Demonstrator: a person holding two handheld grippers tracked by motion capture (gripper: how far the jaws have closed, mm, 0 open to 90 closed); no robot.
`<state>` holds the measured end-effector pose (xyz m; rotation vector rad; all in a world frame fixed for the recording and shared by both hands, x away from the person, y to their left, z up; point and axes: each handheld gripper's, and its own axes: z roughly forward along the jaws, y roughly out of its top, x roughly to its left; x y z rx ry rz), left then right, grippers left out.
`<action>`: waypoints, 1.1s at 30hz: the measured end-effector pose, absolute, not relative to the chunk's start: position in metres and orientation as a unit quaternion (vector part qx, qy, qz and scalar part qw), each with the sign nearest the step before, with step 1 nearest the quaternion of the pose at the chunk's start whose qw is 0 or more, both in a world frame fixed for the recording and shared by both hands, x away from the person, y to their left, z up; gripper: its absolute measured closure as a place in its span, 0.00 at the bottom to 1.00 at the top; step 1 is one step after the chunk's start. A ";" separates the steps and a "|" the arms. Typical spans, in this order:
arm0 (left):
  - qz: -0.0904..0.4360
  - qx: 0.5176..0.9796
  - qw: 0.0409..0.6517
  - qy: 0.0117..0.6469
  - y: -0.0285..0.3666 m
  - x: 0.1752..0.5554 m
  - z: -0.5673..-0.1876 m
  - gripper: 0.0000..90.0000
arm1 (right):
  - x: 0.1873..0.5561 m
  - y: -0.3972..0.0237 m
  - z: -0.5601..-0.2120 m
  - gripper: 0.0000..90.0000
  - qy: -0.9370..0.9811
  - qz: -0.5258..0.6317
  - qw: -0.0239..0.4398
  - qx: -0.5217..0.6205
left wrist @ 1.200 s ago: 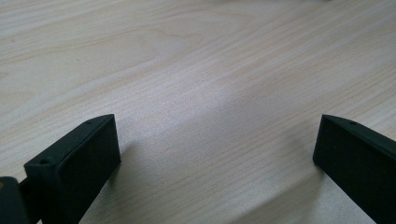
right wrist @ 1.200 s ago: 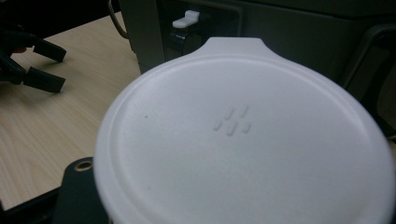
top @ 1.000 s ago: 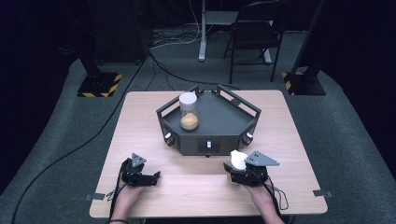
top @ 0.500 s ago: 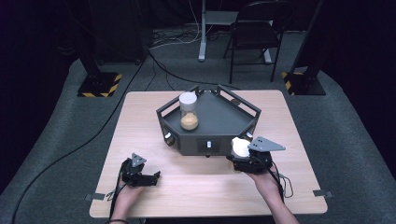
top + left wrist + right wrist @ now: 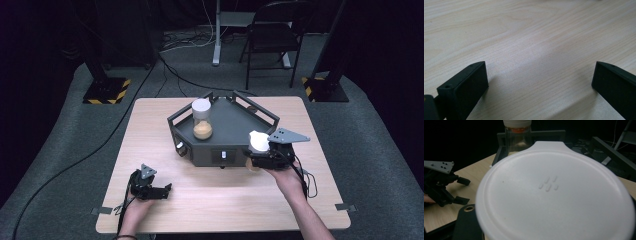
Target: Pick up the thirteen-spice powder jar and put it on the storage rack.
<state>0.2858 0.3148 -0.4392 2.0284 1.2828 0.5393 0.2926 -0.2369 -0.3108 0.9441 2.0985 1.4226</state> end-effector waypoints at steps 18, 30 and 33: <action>0.207 0.778 0.334 0.491 0.315 0.286 -0.439 0.00 | 0.326 -0.223 -0.282 0.32 0.750 0.508 0.249 0.343; 0.207 0.778 0.334 0.490 0.315 0.286 -0.439 0.00 | 0.362 -0.205 -0.286 0.32 0.748 0.489 0.270 0.359; 0.206 0.778 0.334 0.490 0.315 0.286 -0.439 0.00 | 0.374 -0.202 -0.288 0.32 0.746 0.491 0.263 0.364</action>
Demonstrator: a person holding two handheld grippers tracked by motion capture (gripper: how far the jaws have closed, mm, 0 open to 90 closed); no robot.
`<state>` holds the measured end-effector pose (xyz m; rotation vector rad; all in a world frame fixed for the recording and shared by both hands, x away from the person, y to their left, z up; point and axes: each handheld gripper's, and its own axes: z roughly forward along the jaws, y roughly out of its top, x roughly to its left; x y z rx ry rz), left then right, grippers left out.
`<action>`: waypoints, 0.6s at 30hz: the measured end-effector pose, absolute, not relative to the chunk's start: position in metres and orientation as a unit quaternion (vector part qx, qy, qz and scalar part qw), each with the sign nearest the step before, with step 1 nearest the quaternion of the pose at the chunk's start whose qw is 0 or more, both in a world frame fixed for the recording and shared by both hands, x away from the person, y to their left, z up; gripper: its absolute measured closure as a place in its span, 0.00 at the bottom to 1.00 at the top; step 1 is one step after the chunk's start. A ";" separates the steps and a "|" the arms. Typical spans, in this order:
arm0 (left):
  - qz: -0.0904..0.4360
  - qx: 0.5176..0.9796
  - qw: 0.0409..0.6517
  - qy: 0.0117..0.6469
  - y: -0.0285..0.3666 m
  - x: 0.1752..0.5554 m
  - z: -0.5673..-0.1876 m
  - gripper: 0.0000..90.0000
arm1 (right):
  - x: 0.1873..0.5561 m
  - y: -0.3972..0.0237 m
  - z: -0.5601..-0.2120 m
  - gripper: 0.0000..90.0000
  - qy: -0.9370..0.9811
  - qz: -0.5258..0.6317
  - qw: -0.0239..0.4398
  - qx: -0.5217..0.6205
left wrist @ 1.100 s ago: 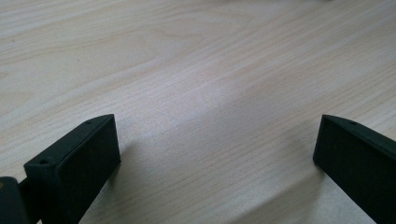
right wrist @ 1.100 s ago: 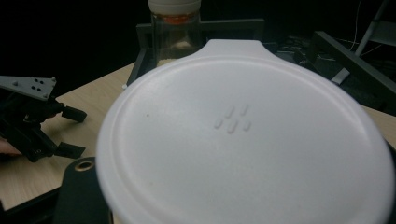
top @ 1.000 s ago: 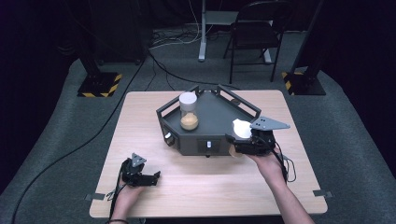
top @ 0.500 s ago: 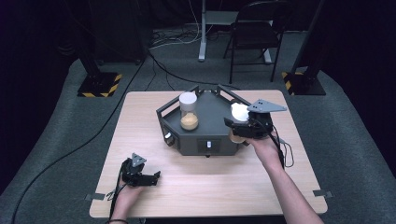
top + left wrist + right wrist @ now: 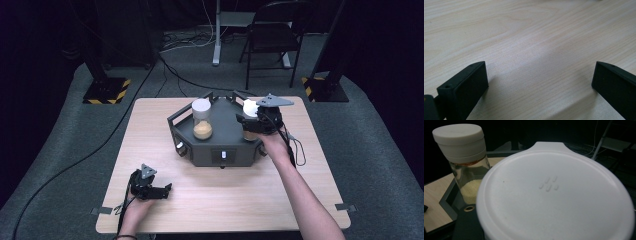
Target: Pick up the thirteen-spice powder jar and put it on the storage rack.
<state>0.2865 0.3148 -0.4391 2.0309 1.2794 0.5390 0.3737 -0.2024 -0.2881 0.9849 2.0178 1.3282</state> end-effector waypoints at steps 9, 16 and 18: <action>0.206 0.779 0.334 0.489 0.315 0.287 -0.439 0.00 | 0.399 -0.191 -0.298 0.32 0.747 0.481 0.259 0.380; 0.206 0.779 0.334 0.489 0.315 0.287 -0.439 0.00 | 0.407 -0.192 -0.302 0.32 0.743 0.484 0.248 0.391; 0.206 0.779 0.334 0.489 0.315 0.287 -0.439 0.00 | 0.409 -0.192 -0.300 0.31 0.746 0.481 0.245 0.391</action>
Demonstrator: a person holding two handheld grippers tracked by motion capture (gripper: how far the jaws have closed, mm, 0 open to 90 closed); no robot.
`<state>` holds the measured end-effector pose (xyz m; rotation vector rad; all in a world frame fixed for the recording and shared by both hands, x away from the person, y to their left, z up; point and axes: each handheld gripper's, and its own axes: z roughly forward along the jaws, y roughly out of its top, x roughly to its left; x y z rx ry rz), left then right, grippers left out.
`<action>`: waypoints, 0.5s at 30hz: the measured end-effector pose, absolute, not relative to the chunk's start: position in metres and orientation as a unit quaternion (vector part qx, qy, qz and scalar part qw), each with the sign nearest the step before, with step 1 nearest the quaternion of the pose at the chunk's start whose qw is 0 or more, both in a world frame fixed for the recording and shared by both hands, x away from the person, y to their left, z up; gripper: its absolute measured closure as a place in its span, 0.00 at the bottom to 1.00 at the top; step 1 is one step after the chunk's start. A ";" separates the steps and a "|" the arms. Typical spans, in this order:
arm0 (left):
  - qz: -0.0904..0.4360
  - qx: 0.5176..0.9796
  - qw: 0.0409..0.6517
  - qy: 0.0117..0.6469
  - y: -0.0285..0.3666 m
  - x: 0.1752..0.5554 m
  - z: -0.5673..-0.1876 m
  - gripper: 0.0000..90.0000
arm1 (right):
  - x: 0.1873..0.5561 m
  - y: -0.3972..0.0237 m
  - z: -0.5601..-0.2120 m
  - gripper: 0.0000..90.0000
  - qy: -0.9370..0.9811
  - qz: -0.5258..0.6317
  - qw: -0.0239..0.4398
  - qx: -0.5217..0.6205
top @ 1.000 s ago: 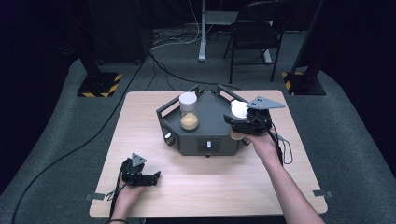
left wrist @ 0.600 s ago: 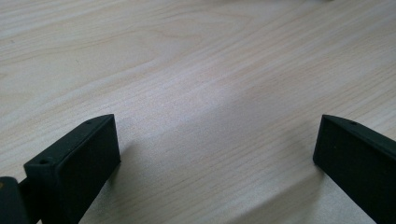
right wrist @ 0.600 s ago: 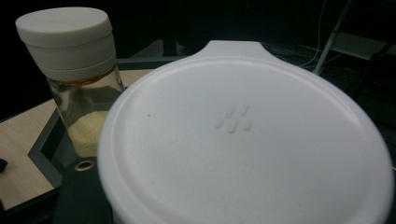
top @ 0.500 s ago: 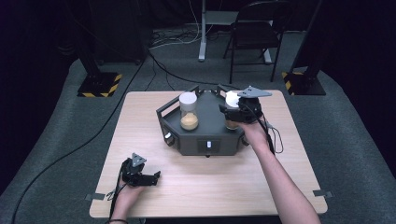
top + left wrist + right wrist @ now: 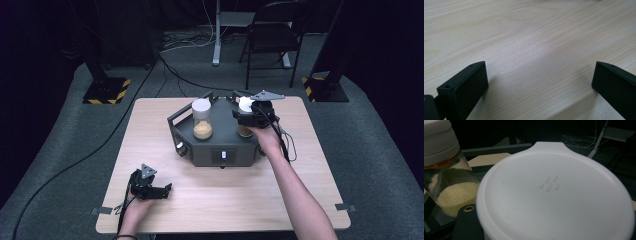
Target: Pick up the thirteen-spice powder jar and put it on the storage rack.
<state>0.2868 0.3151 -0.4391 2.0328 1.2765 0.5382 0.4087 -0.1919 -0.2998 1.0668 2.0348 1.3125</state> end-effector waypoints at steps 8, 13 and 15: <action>0.206 0.779 0.334 0.489 0.315 0.287 -0.439 0.00 | 0.397 -0.200 -0.288 0.18 0.740 0.484 0.245 0.397; 0.206 0.779 0.334 0.489 0.315 0.287 -0.439 0.00 | 0.381 -0.213 -0.289 0.11 0.743 0.489 0.242 0.389; 0.207 0.779 0.334 0.489 0.315 0.287 -0.439 0.00 | 0.374 -0.220 -0.291 0.06 0.740 0.493 0.240 0.390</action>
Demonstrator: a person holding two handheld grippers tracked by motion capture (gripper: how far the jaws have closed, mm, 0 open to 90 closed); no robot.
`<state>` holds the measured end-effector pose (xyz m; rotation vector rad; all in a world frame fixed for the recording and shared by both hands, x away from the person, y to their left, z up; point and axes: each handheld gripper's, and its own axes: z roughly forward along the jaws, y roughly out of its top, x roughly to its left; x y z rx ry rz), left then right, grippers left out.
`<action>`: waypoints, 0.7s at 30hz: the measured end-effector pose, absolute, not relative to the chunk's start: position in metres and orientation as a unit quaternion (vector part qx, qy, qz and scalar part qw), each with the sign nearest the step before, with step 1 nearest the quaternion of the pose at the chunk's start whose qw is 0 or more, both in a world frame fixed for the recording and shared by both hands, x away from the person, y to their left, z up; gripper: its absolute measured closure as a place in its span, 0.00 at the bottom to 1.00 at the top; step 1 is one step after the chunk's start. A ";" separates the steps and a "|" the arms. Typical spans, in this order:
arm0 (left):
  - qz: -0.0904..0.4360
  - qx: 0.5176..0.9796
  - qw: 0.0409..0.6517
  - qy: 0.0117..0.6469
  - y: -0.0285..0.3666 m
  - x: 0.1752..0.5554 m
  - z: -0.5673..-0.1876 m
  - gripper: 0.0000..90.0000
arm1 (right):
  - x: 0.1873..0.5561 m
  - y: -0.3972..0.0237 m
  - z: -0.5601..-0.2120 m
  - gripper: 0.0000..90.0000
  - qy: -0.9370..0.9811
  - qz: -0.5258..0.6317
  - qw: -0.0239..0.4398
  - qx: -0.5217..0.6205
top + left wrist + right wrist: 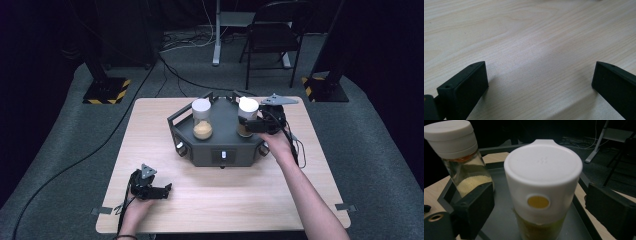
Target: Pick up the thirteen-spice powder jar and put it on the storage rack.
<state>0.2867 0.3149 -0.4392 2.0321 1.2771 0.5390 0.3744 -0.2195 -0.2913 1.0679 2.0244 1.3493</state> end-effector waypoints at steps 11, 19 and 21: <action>0.207 0.778 0.334 0.490 0.314 0.287 -0.439 0.00 | 0.341 -0.250 -0.310 0.01 0.735 0.497 0.237 0.397; 0.207 0.778 0.334 0.490 0.314 0.287 -0.439 0.00 | 0.316 -0.269 -0.324 0.00 0.728 0.500 0.245 0.400; 0.207 0.778 0.334 0.490 0.314 0.287 -0.439 0.00 | 0.309 -0.275 -0.329 0.00 0.726 0.501 0.246 0.402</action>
